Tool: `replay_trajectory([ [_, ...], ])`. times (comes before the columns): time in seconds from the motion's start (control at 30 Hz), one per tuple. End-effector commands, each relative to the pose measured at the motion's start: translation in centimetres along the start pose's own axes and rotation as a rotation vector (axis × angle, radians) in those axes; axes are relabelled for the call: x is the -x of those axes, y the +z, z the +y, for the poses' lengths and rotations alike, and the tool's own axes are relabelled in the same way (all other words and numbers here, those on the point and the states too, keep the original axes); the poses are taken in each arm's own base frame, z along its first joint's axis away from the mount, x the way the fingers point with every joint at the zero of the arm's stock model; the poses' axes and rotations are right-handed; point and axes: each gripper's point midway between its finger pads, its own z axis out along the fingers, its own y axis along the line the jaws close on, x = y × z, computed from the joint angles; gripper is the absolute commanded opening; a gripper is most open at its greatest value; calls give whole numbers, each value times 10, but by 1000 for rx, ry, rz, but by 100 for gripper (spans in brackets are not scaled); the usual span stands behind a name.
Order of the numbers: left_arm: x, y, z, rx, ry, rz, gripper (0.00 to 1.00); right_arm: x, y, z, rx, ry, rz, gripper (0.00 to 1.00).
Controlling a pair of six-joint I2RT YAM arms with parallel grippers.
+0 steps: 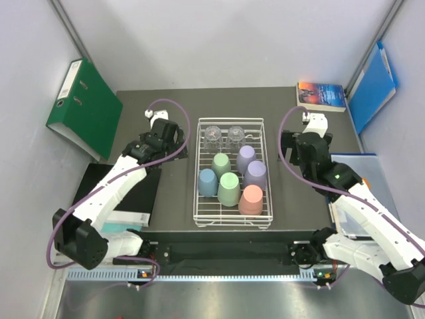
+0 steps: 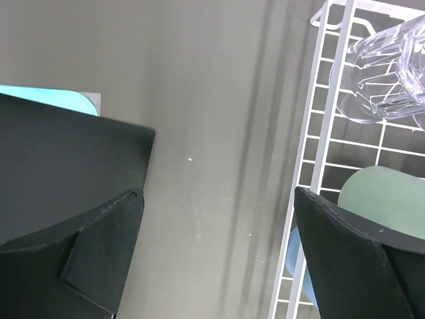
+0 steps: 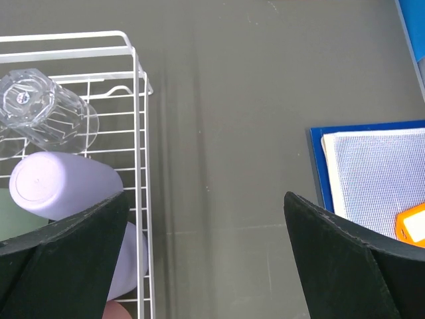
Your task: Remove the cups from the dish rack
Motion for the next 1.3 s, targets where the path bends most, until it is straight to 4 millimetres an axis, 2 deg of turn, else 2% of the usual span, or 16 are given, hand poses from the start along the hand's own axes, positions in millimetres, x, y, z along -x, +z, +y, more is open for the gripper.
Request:
replay_trajectory([
  [0.0, 26, -11, -8, -38, -9, -81, 99, 13, 4, 5, -7, 19, -39, 100],
  [0.13, 33, -9, -9, -16, 3, -80, 99, 15, 4, -8, -98, 0, -31, 100],
  [0.23, 43, -16, -29, -105, 17, -99, 99, 23, -3, -18, -143, 69, -70, 100],
  [0.3, 63, -20, -51, -157, 21, -179, 99, 37, -16, -12, -47, 76, -133, 100],
  [0.33, 63, -9, -58, -139, 37, -163, 99, 41, -19, -2, 24, 86, -153, 100],
  [0.4, 83, -8, -70, -104, 48, -188, 99, 43, -26, 0, 59, 70, -155, 100],
  [0.43, 78, 13, -77, -71, 77, -150, 99, 41, -27, 0, 62, 47, -129, 100],
  [0.5, 92, 19, -92, -56, 91, -150, 99, 36, -24, 0, 47, 14, -95, 100],
  [0.53, 83, 40, -99, -37, 120, -107, 99, 36, -24, 0, 47, 9, -89, 100],
  [0.57, 96, 40, -109, -49, 111, -126, 99, 34, -25, 0, 50, 2, -80, 100],
  [0.63, 89, 62, -120, -44, 135, -83, 99, 34, -27, 2, 67, 3, -79, 100],
  [0.67, 98, 63, -127, -55, 126, -96, 99, 34, -28, 2, 70, 2, -78, 100],
  [0.73, 97, 78, -138, -59, 138, -75, 99, 34, -30, 2, 79, 8, -80, 100],
  [0.9, 88, 103, -147, -41, 138, -39, 99, 29, -30, 1, 74, -2, -59, 100],
  [1.13, 77, 111, -156, -77, 125, -1, 99, 25, -26, 3, 75, -2, -47, 100],
  [1.27, 80, 104, -158, -95, 108, -12, 99, 19, -22, 6, 76, 1, -35, 100],
])
